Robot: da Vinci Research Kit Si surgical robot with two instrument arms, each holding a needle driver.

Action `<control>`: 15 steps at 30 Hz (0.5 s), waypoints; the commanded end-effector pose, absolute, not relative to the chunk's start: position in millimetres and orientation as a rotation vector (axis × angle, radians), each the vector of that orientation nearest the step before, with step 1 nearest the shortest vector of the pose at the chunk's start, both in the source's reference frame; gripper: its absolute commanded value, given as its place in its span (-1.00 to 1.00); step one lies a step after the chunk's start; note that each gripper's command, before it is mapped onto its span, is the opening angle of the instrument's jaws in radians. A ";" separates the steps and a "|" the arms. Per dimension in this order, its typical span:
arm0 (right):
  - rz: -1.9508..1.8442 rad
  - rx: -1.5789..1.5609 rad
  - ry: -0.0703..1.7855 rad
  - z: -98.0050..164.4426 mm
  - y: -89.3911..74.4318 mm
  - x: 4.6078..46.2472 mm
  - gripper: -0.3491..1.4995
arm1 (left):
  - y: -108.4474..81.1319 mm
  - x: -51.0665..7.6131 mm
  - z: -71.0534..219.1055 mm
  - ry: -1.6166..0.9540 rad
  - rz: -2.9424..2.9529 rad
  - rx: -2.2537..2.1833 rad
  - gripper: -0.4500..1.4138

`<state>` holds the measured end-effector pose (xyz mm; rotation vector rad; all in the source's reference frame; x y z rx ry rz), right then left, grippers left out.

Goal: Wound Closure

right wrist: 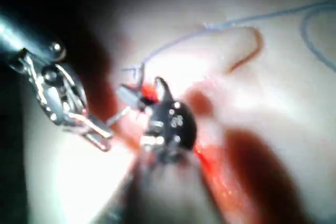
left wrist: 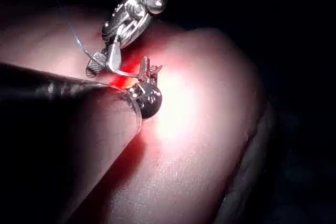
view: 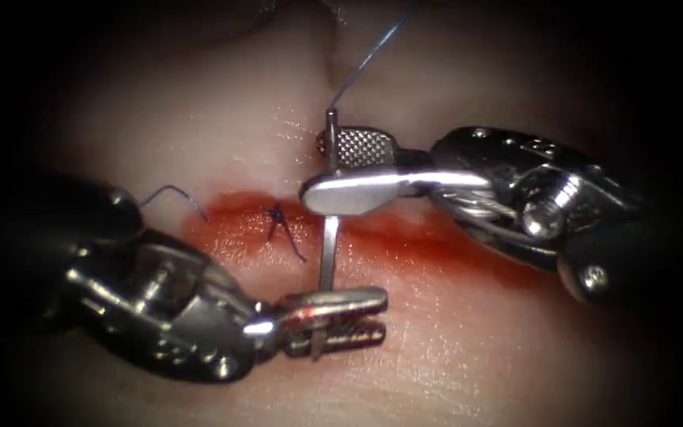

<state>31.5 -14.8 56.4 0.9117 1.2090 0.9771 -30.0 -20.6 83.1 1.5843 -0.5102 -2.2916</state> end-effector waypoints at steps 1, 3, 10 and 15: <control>0.979 0.920 1.206 56.9 -15.8 32.3 0.43 | -21.2 -30.5 83.6 -0.505 -2.293 1.586 -1.00; 0.980 0.918 1.206 56.8 -15.9 32.5 0.40 | -21.2 -30.6 83.6 -0.505 -2.294 1.586 -1.00; 0.988 0.910 1.207 56.7 -16.0 33.0 0.23 | -21.3 -30.8 83.6 -0.507 -2.295 1.584 -1.00; 1.022 0.887 1.204 56.7 -15.5 33.1 0.02 | -21.5 -31.1 83.6 -0.509 -2.297 1.582 -1.00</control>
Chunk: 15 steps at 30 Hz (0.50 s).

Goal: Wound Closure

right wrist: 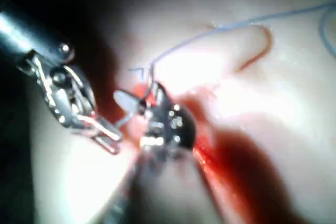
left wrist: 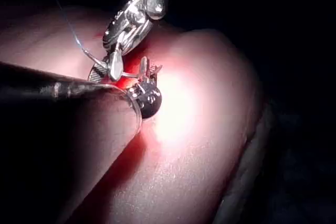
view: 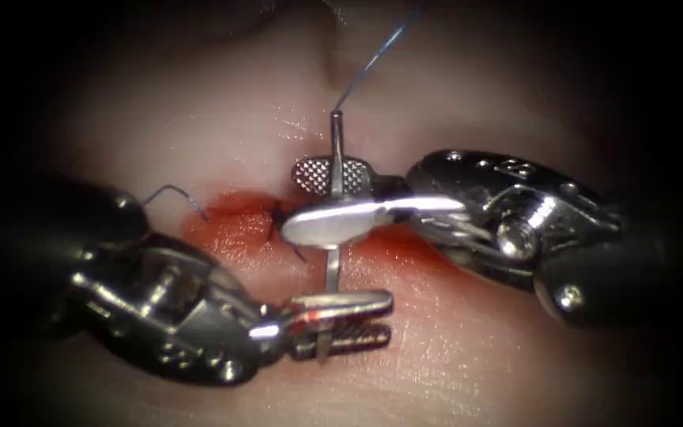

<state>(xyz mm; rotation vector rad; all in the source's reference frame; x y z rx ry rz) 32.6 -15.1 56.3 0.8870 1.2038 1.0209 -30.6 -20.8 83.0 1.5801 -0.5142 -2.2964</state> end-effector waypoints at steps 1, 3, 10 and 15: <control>1.028 0.882 1.204 56.7 -15.3 33.1 -0.04 | -21.5 -31.1 83.6 -0.510 -2.297 1.582 -1.00; 1.041 0.871 1.203 56.6 -15.0 33.0 -0.20 | -21.6 -31.3 83.7 -0.512 -2.298 1.580 -1.00; 1.019 0.887 1.176 56.6 -15.1 33.0 -1.00 | -21.7 -31.4 83.6 -0.513 -2.295 1.574 -1.00; 1.001 0.897 1.158 56.7 -15.6 32.8 -1.00 | -21.6 -31.3 83.6 -0.512 -2.294 1.576 -1.00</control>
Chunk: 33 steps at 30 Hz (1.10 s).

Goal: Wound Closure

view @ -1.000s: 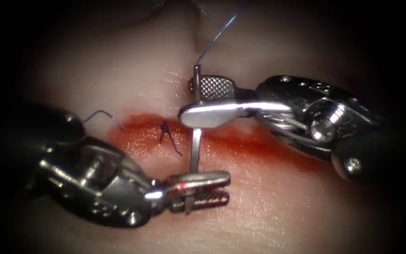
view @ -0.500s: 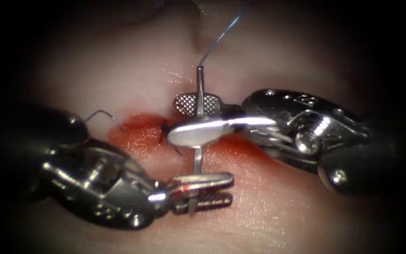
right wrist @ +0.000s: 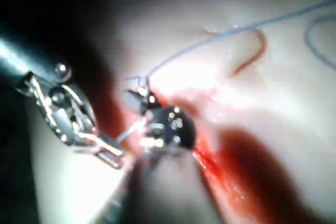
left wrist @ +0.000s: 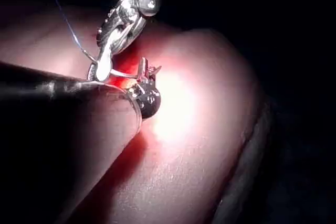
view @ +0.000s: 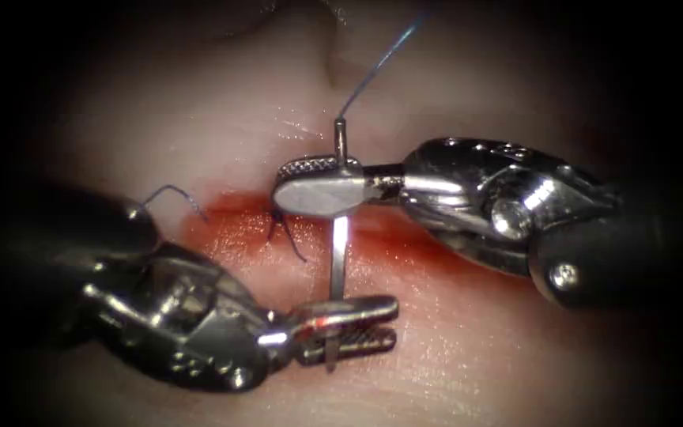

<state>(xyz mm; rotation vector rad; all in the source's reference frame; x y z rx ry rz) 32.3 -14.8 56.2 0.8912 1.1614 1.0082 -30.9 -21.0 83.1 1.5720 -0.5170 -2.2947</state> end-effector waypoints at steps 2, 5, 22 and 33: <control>0.996 0.900 1.155 56.7 -15.7 32.7 -1.00 | -21.5 -31.3 83.5 -0.511 -2.294 1.576 -1.00; 0.982 0.890 1.161 56.7 -15.6 32.4 -1.00 | -21.0 -31.3 83.4 -0.460 -2.360 1.617 -0.57; 0.667 0.434 1.396 57.3 -11.2 28.6 -1.00 | -20.4 -31.4 82.9 -0.087 -2.544 2.044 0.69; 0.481 0.102 1.501 59.0 -9.7 29.0 -1.00 | -22.7 -33.0 87.1 0.064 -2.649 2.009 0.46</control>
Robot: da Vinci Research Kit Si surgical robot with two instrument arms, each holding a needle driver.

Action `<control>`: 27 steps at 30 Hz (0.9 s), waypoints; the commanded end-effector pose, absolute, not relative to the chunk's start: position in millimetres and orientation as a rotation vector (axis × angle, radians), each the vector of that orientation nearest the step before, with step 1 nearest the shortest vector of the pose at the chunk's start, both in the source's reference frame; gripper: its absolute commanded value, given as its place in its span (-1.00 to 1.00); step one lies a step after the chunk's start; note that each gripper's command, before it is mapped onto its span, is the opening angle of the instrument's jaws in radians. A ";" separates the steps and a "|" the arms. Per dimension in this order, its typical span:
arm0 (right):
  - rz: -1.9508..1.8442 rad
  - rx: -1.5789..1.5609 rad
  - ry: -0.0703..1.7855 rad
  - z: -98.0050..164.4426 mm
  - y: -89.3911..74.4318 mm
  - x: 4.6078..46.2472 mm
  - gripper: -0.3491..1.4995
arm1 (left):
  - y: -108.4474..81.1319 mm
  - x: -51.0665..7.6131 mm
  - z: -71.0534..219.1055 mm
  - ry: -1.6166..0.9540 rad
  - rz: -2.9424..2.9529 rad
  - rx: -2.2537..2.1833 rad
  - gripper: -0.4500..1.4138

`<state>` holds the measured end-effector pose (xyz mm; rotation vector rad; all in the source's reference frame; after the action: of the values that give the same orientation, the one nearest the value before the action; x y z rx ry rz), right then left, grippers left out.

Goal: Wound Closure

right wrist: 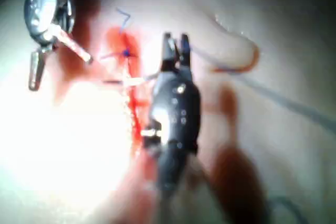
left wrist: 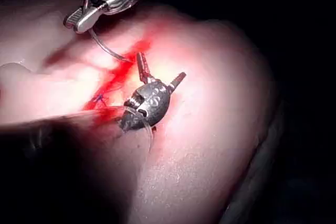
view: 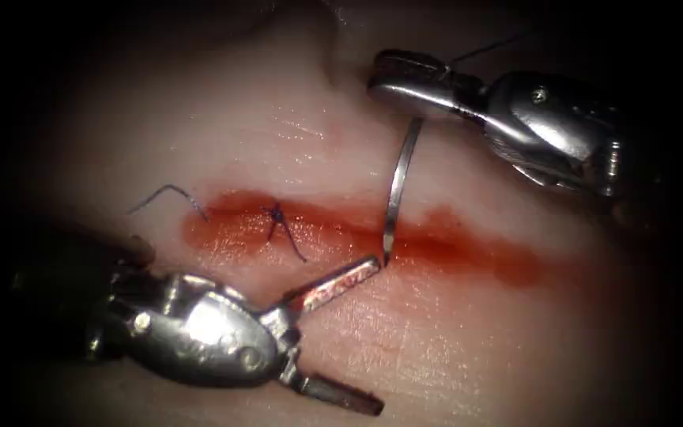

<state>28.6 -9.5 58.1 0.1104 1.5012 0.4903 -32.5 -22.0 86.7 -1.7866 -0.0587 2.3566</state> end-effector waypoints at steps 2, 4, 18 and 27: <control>0.449 0.057 1.506 59.1 -9.9 29.0 -1.00 | -22.9 -33.2 88.1 -0.075 2.367 -1.764 0.44; 0.412 0.008 1.518 59.3 -10.0 29.1 -1.00 | -23.0 -33.2 89.0 -0.087 2.366 -1.752 0.42; 0.178 -0.238 1.552 59.5 -10.0 29.8 -1.00 | -23.6 -32.3 93.5 -0.152 2.406 -1.632 0.32; 0.032 -0.374 1.536 59.8 -10.0 30.1 -1.00 | -24.4 -32.3 95.1 -0.208 2.452 -1.539 0.32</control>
<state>29.4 -9.7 59.4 -0.3856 1.5300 0.0242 -31.7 -23.6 94.6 -1.5310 -0.2123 2.4475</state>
